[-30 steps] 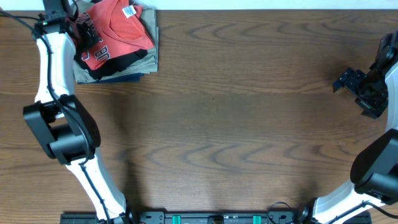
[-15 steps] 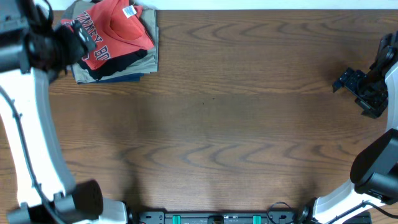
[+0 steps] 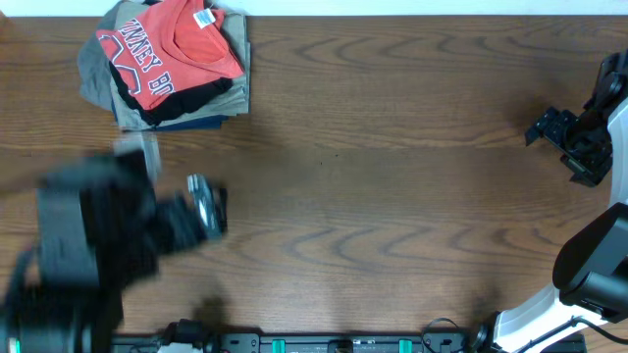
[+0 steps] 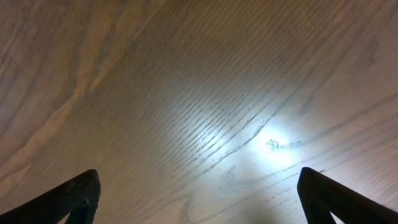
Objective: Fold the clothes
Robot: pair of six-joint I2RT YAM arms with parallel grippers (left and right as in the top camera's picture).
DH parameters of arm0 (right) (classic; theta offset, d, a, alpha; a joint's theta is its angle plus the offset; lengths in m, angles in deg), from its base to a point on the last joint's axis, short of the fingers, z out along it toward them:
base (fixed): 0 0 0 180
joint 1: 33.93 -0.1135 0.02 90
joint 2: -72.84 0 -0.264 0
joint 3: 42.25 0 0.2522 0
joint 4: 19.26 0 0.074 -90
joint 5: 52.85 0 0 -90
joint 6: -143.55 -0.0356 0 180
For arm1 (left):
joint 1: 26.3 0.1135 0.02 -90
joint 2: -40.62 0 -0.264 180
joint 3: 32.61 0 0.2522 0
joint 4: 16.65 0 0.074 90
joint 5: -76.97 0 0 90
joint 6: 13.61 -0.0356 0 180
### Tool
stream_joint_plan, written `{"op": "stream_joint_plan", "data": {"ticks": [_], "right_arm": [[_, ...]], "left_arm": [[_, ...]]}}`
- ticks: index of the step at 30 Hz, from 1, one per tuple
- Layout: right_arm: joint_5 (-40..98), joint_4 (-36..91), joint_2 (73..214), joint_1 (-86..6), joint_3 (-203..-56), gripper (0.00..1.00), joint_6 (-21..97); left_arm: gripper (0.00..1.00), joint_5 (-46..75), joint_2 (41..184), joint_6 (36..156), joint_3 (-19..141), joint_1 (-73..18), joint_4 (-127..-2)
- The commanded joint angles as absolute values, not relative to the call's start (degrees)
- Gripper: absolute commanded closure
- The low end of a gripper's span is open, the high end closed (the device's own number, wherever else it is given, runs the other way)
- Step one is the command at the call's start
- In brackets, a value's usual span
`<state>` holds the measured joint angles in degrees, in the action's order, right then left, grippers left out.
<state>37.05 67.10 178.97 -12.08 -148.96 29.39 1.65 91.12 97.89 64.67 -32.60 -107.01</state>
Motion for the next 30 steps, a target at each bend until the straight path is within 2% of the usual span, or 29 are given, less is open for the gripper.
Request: {"op": "stream_joint_plan", "data": {"ticks": [1, 11, 16, 26, 30], "right_arm": [[37.31, 67.16, 179.23, -11.82, -149.59, 0.01, 28.52], [37.31, 67.16, 179.23, -11.82, -149.59, 0.01, 28.52], [37.31, 67.16, 179.23, -11.82, -149.59, 0.01, 28.52], [37.31, 67.16, 179.23, -11.82, -149.59, 0.01, 28.52], [37.31, 67.16, 179.23, -11.82, -149.59, 0.01, 28.52]], "left_arm": [[0.02, 1.34, 85.33, 101.82, 57.50, -33.78, -109.32], [0.02, 1.25, 76.22, 101.78, 54.12, -33.78, -126.90], [0.02, -8.32, 76.06, 101.56, 54.12, -33.78, -127.16], [0.02, -8.78, 73.00, 101.58, 54.12, -33.06, -126.61], [0.02, -9.02, 67.17, 99.97, 53.11, -31.95, -116.60]]}}
